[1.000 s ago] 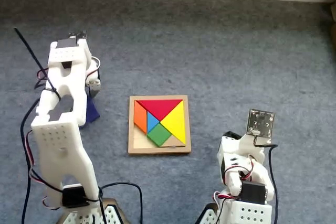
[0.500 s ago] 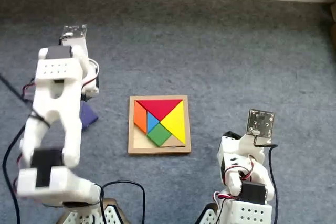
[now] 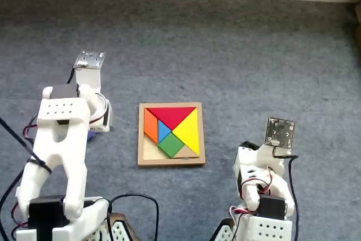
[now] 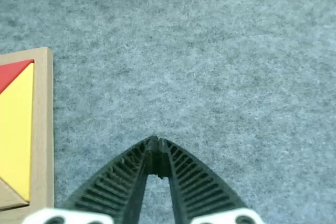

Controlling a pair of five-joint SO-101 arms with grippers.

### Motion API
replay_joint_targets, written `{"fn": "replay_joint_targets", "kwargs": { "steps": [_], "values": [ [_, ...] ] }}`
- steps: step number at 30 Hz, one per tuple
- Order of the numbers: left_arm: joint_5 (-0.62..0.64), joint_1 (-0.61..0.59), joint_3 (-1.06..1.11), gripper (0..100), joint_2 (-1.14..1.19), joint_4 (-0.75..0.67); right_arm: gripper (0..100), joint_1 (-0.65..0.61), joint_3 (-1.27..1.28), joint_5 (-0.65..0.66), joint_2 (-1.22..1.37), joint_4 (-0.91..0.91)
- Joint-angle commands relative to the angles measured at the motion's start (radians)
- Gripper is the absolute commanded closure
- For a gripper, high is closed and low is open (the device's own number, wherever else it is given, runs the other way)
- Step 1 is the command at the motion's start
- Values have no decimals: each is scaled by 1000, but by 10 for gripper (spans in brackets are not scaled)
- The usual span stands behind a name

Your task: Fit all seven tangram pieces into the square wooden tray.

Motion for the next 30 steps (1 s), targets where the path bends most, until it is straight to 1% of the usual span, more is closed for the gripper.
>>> {"fn": "replay_joint_targets", "kwargs": {
  "steps": [1,4,7,10,14,19,22,24,30],
  "values": [
    [-9,13,16,761,12,-57,994,13,110,-3,5,-13],
    [-11,8,42,759,65,-126,994,13,110,-3,5,-13],
    [-14,-38,33,758,145,-183,994,13,110,-3,5,-13],
    [-51,-91,-12,759,226,-226,994,13,110,-3,5,-13],
    [-54,-101,-107,762,318,-163,994,13,110,-3,5,-13],
    [-44,-104,-179,763,392,-123,994,13,110,-3,5,-13],
    [3,-104,-206,763,420,-117,994,13,110,-3,5,-13],
    [5,-104,-219,764,430,-117,994,13,110,-3,5,-13],
    [3,-97,-225,815,453,-117,994,13,110,-3,5,-13]
  ]
}}
